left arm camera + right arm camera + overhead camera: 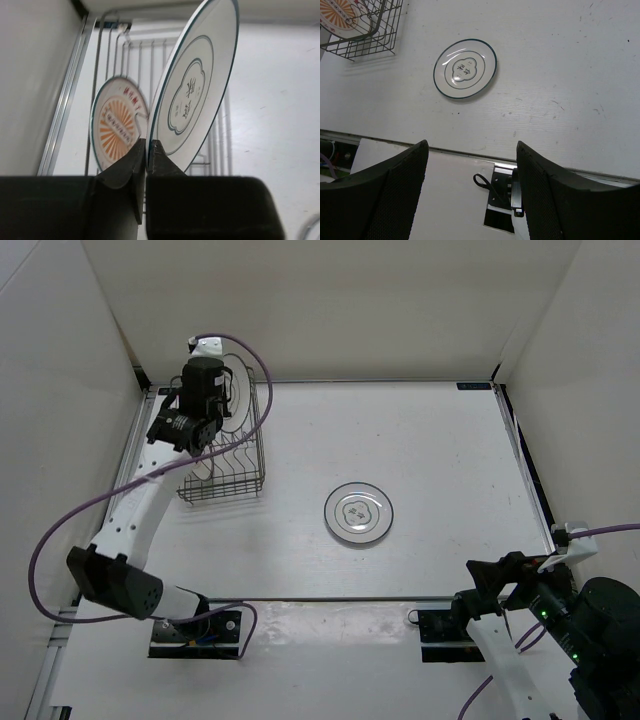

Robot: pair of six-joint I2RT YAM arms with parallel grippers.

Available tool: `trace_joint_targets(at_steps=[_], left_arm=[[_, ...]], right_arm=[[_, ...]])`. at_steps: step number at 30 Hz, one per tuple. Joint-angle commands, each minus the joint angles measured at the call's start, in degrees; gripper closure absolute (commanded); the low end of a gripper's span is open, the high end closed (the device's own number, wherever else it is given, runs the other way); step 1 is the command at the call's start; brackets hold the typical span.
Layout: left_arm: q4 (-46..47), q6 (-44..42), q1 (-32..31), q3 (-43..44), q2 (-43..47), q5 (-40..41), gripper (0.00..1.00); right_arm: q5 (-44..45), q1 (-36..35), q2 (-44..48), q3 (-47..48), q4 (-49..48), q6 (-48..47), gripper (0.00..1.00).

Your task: Unload the plates from the dish rack

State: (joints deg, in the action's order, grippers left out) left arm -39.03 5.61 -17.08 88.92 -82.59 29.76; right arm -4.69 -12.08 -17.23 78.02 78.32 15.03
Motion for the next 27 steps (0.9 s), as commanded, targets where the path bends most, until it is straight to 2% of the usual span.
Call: trace_joint_targets(at_steps=[1,4,6,7,10,12,14,17,18,25,27], left_arm=[[8.26,-2.96,-3.65,0.38,6.2,2.67,0.96],[8.79,-2.71,-6.2,0.55,7.96,3.11,0.96],[8.18,-0.35,-8.49,0.55,9.02,0.31,0.96],[7.48,2.36,-9.02,0.2,9.72,-6.05,0.96],[8.52,5.19,-11.39,-2.08,10.43,-15.13,0.95],[7.83,5.64,-15.34,-2.09,9.64,-17.01,0.95],[7.47,7.48,-17.28,-3.92,9.02,-24.55,0.95],[9.57,13.01,-17.28,-6.65,9.11,-36.31,0.95],[10.19,14.68,-17.37,-9.97,9.2,-40.44,0.95],[16.96,22.07,-17.2,-22.63,7.1,-50.93,0.95],[17.58,22.61,-16.93,-23.53,5.69,-53.57,0.95]], right_arm=[[-0.32,-0.14,0.27,0.2,15.46,0.53,0.26],[-0.23,-0.14,0.45,-0.06,15.63,0.44,0.26],[-0.23,-0.14,0.53,-0.32,15.54,0.53,0.26],[-0.32,-0.05,0.71,-0.58,15.54,0.53,0.26],[-0.32,-0.05,0.88,-1.29,15.28,0.53,0.26],[-0.67,-0.05,0.62,-1.46,15.37,0.53,0.26],[-0.76,-0.14,0.89,-1.47,15.8,0.53,0.26],[-0.67,-0.05,0.97,-1.38,16.24,0.27,0.26],[-0.59,0.03,1.24,-1.38,16.33,0.35,0.26],[-0.93,0.03,1.41,-1.99,16.16,0.18,0.25],[-1.11,-0.05,1.41,-2.26,15.9,0.27,0.25]])
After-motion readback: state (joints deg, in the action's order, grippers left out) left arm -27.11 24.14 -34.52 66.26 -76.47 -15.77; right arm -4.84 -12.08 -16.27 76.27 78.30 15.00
